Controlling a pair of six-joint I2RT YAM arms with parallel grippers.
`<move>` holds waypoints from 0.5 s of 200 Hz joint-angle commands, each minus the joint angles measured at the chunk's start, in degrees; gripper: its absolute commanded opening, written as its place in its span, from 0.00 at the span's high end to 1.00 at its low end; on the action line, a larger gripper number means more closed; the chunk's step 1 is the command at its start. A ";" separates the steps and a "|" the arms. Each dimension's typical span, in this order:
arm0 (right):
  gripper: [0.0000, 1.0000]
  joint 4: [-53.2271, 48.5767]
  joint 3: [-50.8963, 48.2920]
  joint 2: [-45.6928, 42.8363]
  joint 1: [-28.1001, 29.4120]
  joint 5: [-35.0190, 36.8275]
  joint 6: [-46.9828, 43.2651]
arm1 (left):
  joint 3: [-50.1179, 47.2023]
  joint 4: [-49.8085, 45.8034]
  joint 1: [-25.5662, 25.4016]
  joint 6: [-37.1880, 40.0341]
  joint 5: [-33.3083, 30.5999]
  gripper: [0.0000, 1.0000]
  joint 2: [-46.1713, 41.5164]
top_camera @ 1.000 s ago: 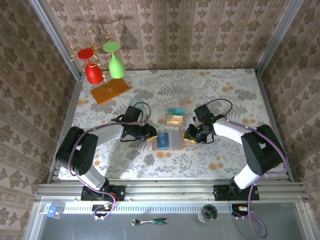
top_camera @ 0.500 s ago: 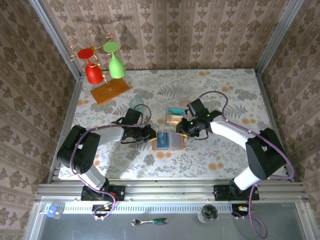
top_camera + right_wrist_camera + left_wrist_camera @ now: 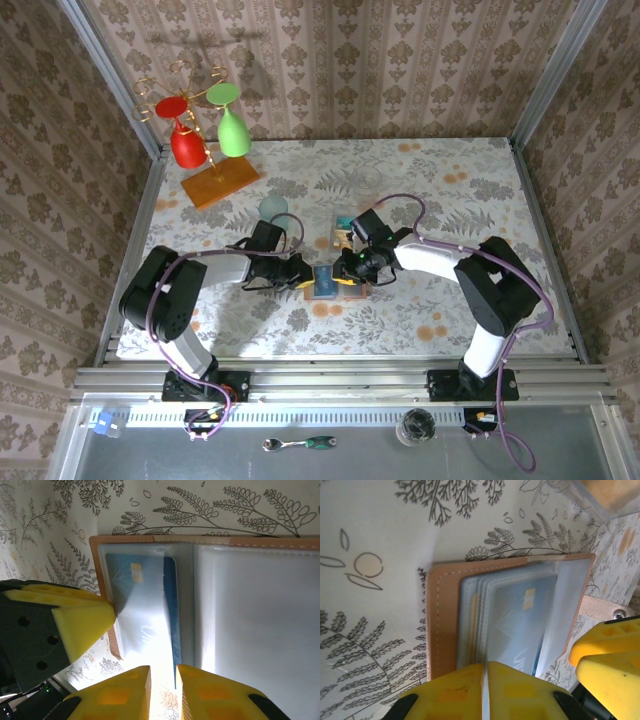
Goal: Take the credit cards out of the card holder
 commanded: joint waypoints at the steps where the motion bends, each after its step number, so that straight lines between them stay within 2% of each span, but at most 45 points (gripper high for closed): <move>1: 0.79 0.70 1.34 2.18 -0.03 -1.28 0.31 | -0.82 -0.76 0.36 -0.38 0.45 0.89 0.81; 53: 0.70 -1.83 1.01 4.41 -0.23 2.53 -1.32 | -0.67 -1.65 0.44 -0.04 0.36 0.89 1.04; 100: 0.68 -1.72 0.63 3.44 -0.54 2.32 -1.53 | -0.13 -2.17 0.68 0.21 0.36 0.89 0.19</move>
